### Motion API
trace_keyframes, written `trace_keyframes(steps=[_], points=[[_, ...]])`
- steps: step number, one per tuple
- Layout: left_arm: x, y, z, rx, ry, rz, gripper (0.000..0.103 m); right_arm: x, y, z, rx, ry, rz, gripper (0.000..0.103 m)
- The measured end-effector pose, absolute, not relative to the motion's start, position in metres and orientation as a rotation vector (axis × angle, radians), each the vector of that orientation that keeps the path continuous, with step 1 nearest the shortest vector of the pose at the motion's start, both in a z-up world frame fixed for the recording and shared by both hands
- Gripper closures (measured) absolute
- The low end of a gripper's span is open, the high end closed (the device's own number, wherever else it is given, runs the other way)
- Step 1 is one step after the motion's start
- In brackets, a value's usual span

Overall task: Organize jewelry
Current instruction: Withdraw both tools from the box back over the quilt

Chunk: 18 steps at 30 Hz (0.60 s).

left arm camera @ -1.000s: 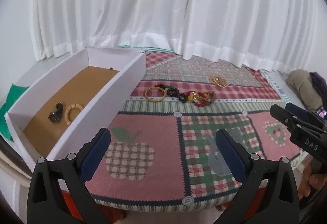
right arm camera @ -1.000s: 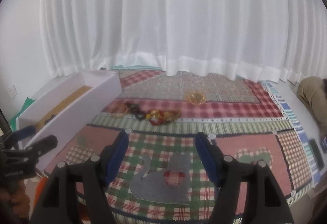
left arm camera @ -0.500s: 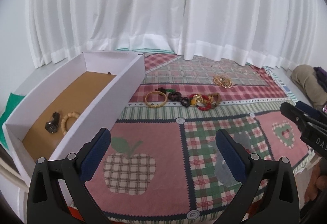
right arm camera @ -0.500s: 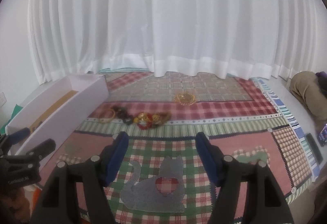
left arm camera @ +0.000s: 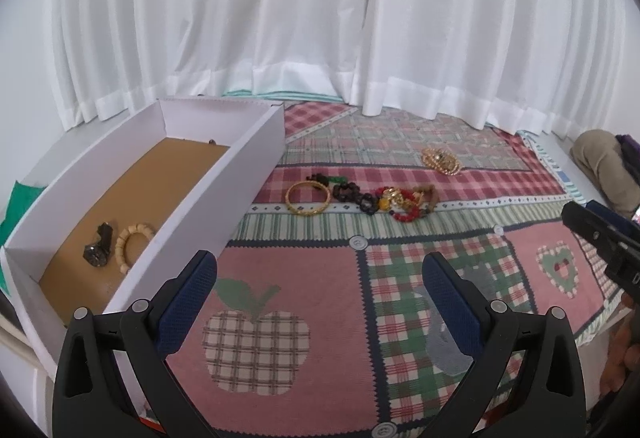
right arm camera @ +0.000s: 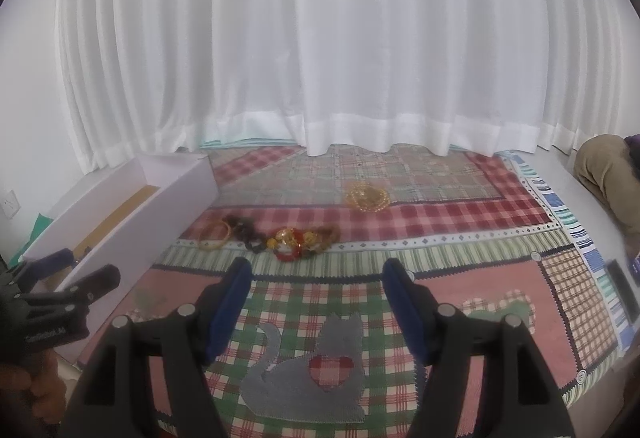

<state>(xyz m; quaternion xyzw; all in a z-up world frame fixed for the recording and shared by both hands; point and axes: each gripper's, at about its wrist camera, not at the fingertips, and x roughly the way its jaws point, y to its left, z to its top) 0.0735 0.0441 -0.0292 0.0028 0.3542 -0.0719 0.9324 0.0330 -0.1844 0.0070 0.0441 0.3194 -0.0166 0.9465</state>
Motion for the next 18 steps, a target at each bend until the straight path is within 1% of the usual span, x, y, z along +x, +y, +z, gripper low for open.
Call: trace_keyframes(steps=[6, 12, 18], points=[[0.087, 0.050, -0.043, -0.010, 0.773, -0.146, 0.001, 0.045, -0.187, -0.004, 0.115, 0.679, -0.024, 0.034], [0.112, 0.045, -0.041, 0.021, 0.806, -0.190, 0.001, 0.058, -0.186, -0.009, 0.133, 0.705, 0.010, 0.034], [0.152, 0.033, -0.042, 0.098, 0.887, -0.242, 0.001, 0.097, -0.184, -0.012, 0.198, 0.811, 0.136, 0.034]])
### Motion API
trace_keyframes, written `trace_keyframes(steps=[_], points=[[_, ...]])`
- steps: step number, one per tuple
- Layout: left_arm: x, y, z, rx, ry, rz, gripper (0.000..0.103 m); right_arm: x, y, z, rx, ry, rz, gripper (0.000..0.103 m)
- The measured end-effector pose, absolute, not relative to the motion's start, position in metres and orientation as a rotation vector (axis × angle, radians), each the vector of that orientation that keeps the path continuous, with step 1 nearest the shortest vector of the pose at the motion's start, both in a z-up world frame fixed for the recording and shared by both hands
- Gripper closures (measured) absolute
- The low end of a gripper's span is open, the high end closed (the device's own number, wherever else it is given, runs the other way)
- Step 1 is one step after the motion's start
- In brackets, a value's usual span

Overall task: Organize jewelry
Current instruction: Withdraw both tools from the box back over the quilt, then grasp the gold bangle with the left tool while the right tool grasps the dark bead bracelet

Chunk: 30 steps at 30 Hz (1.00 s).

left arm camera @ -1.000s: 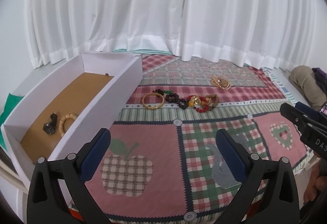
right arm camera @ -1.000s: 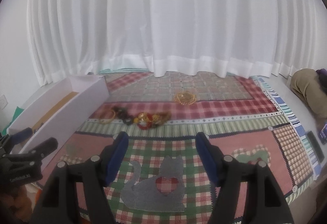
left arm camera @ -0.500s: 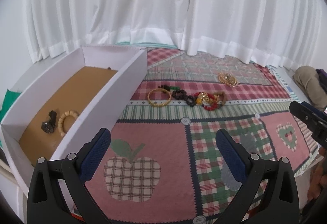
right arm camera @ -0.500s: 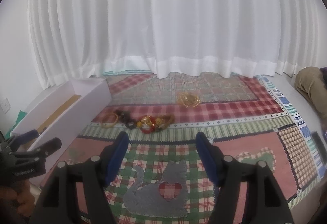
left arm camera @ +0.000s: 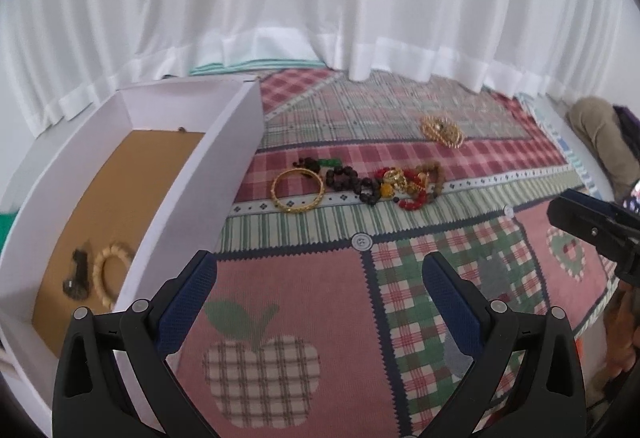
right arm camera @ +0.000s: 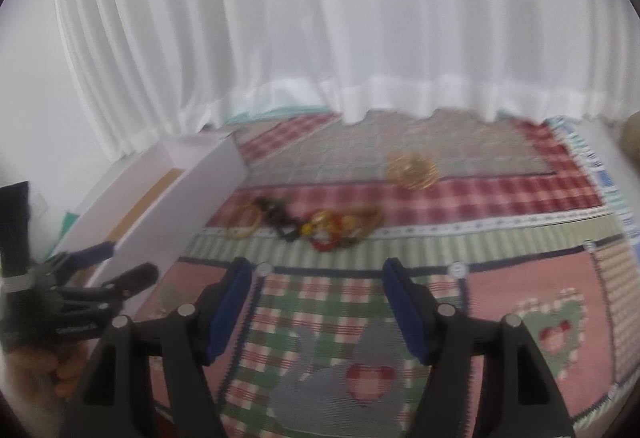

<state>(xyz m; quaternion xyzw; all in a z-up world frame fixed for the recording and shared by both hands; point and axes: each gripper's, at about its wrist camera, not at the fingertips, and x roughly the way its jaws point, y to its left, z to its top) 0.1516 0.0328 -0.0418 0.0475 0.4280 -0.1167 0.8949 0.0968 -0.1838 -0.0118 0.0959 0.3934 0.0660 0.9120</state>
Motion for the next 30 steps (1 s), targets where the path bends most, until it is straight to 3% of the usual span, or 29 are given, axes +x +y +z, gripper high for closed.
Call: trace_keyframes(steps=[14, 30], points=[[0.240, 0.010, -0.098, 0.164, 1.067, -0.284, 0.002, 0.220, -0.175, -0.053, 0.413, 1.182, 0.326, 0.034], [0.279, -0.003, -0.133, 0.196, 1.092, -0.297, 0.003, 0.249, -0.180, -0.075, 0.413, 1.246, 0.295, 0.034]])
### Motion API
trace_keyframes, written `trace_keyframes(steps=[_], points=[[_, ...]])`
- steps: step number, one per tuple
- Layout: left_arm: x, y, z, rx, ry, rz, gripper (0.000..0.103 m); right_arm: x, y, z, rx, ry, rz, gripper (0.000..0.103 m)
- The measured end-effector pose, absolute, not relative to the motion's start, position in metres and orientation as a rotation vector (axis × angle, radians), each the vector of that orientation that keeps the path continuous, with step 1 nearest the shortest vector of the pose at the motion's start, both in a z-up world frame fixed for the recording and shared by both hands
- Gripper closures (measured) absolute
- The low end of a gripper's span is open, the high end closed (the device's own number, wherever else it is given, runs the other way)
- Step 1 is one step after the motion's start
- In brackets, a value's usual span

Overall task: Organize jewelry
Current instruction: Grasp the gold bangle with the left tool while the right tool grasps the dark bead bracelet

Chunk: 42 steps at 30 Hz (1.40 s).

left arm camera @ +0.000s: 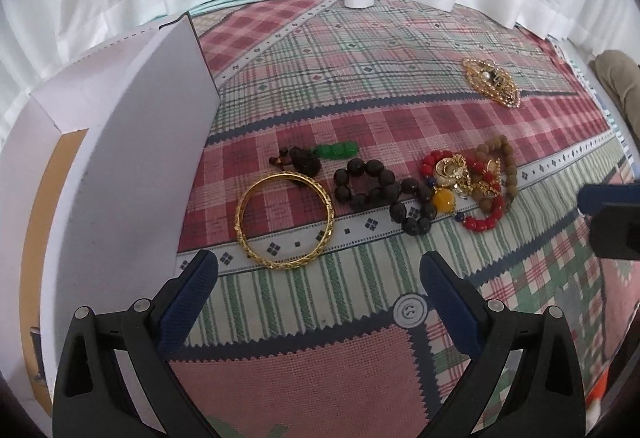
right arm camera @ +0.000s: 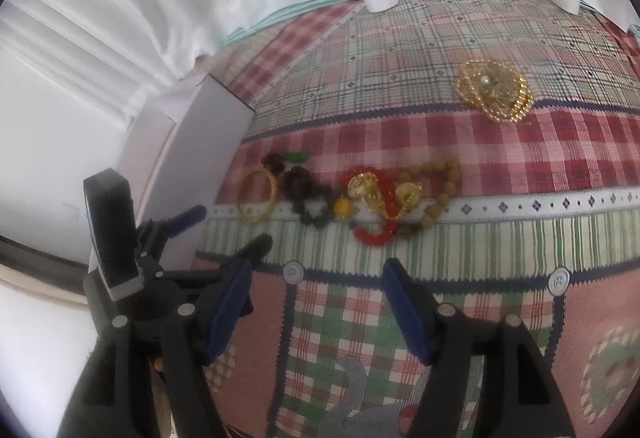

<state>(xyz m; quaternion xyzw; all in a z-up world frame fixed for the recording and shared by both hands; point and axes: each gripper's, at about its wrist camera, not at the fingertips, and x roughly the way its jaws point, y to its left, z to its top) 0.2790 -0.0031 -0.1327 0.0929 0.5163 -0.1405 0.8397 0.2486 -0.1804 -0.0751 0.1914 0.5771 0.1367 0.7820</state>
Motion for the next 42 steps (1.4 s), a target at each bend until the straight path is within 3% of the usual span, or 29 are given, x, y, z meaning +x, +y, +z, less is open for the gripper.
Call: trace_keyframes(steps=[18, 20, 22, 28, 35, 37, 39, 42], points=[[0.269, 0.014, -0.126, 0.185, 1.041, -0.367, 0.003, 0.324, -0.131, -0.108, 0.253, 1.324, 0.397, 0.034], [0.273, 0.009, -0.129, 0.211, 1.024, -0.384, 0.008, 0.330, -0.133, -0.114, 0.292, 1.343, 0.398, 0.036], [0.278, 0.002, -0.134, 0.241, 1.021, -0.397, 0.019, 0.336, -0.131, -0.120, 0.307, 1.360, 0.395, 0.037], [0.291, -0.008, -0.154, 0.306, 1.031, -0.397, 0.041, 0.347, -0.104, -0.140, 0.255, 1.384, 0.425, 0.054], [0.296, 0.001, -0.165, 0.258, 1.041, -0.376, 0.052, 0.353, -0.083, -0.154, 0.082, 1.382, 0.378, 0.078], [0.292, -0.002, -0.164, 0.254, 1.042, -0.400, 0.078, 0.351, -0.081, -0.155, 0.069, 1.378, 0.384, 0.090], [0.289, -0.005, -0.163, 0.266, 1.051, -0.396, 0.095, 0.347, -0.080, -0.155, 0.062, 1.378, 0.377, 0.090], [0.278, 0.000, -0.160, 0.247, 1.071, -0.385, 0.100, 0.335, -0.088, -0.142, 0.096, 1.343, 0.379, 0.090]])
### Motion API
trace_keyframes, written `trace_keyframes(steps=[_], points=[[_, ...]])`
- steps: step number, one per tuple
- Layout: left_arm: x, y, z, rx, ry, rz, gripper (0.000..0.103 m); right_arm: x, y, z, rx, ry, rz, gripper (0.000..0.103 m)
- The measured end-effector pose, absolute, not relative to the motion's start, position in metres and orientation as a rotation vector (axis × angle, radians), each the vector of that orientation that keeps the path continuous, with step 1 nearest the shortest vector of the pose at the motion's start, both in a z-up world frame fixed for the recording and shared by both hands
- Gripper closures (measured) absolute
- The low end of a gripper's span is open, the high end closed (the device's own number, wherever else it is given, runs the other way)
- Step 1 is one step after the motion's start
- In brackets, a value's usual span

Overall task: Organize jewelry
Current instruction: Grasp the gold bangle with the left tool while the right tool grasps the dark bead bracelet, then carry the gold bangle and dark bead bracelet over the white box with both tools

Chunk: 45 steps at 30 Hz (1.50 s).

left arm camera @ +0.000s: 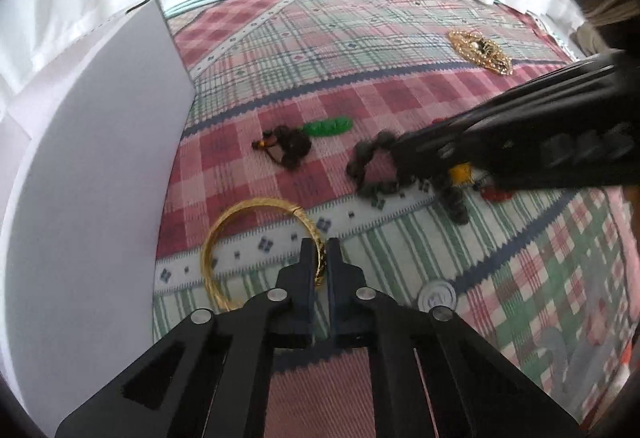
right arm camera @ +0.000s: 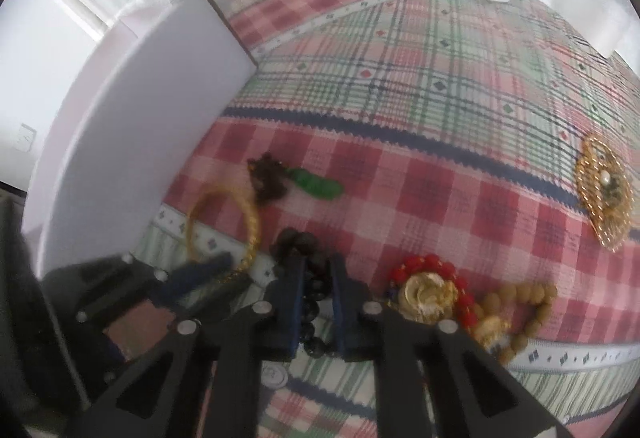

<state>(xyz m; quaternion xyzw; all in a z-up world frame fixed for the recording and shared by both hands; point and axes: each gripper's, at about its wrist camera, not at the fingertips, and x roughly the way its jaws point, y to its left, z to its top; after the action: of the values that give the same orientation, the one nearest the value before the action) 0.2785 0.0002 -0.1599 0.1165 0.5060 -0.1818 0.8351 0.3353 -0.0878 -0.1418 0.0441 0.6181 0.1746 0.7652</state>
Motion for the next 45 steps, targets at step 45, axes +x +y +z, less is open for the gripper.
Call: trace_keyframes(steps=[45], points=[[0.115, 0.069, -0.073, -0.050, 0.975, -0.290, 0.100, 0.169, -0.130, -0.064, 0.237, 1.228, 0.474, 0.090]])
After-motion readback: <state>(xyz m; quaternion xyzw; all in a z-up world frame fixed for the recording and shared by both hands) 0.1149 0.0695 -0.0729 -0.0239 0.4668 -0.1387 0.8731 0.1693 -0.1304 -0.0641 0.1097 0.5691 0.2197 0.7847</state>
